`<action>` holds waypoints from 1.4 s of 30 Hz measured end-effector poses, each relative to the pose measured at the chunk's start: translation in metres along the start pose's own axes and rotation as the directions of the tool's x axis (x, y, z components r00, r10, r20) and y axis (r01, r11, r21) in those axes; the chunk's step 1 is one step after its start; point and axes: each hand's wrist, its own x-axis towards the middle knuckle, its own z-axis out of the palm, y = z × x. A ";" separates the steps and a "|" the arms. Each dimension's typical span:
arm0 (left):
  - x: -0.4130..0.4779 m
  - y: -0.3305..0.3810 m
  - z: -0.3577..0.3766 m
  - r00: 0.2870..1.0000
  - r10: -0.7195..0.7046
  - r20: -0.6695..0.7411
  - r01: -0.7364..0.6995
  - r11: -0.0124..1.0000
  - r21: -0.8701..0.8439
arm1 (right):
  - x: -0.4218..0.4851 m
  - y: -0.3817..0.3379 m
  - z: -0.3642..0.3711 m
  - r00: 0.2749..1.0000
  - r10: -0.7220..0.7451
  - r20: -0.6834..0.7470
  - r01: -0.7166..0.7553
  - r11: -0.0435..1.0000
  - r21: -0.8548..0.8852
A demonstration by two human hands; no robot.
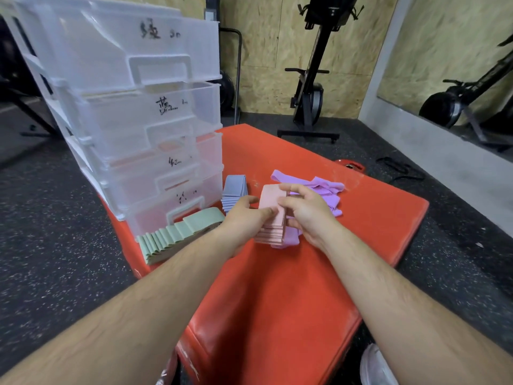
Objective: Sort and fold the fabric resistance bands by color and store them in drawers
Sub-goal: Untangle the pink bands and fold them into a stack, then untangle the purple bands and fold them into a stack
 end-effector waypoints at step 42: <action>0.043 -0.014 0.010 0.968 0.203 -0.146 -0.101 0.853 0.512 | 0.142 0.034 0.001 0.981 0.011 0.192 0.174 0.382 -0.908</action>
